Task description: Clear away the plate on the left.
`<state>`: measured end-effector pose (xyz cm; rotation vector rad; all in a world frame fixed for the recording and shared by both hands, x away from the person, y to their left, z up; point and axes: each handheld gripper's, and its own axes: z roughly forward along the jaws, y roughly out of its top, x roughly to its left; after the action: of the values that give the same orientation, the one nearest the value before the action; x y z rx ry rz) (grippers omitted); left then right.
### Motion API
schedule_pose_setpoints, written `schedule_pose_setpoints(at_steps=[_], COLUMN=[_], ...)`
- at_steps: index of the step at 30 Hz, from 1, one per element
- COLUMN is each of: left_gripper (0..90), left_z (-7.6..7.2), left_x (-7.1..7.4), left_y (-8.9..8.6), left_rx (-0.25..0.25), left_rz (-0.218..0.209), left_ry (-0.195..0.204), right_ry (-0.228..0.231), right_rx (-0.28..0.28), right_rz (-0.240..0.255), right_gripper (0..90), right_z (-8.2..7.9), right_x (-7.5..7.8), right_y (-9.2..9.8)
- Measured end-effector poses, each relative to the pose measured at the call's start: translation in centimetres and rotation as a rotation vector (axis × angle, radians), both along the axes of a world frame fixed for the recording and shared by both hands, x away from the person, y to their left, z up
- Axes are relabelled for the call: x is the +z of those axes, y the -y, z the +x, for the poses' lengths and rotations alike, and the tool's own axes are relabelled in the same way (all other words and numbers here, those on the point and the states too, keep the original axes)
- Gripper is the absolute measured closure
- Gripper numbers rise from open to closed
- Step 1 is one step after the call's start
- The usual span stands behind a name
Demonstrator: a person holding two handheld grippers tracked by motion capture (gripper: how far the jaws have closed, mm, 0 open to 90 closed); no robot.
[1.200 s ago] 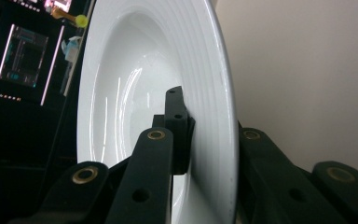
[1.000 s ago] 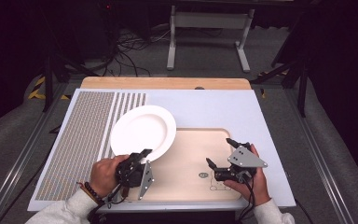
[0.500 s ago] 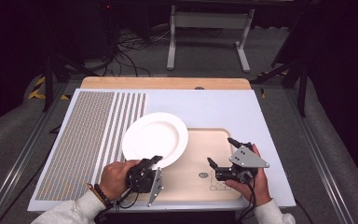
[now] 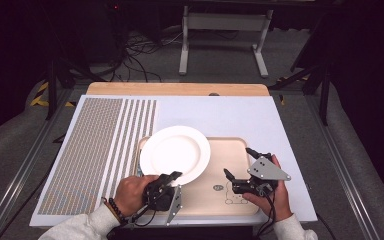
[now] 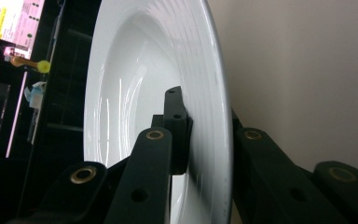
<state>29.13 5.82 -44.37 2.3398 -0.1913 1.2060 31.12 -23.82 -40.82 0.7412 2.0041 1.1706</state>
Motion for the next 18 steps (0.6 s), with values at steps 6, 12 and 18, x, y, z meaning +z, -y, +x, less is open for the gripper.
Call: schedule_pose_setpoints(at_steps=[6, 12, 18], left_gripper=[81.8, 81.7, 81.7], left_z=[-0.3, -1.1, -1.3], left_x=[-0.3, -0.8, -1.0], left_y=[0.4, 1.1, 1.4], left_rx=[-0.03, -0.07, -0.09], left_rz=[0.013, 0.031, 0.028], left_ry=[-0.026, -0.038, -0.056], right_ry=[-0.002, -0.004, -0.019], right_rx=[-0.006, -0.006, -0.007], right_rz=[0.006, 0.004, 0.017], right_gripper=[8.7, 8.7, 8.7], right_z=[0.1, 0.1, 0.2], right_x=[0.0, 0.0, -0.1], right_y=[0.2, 0.2, 0.2])
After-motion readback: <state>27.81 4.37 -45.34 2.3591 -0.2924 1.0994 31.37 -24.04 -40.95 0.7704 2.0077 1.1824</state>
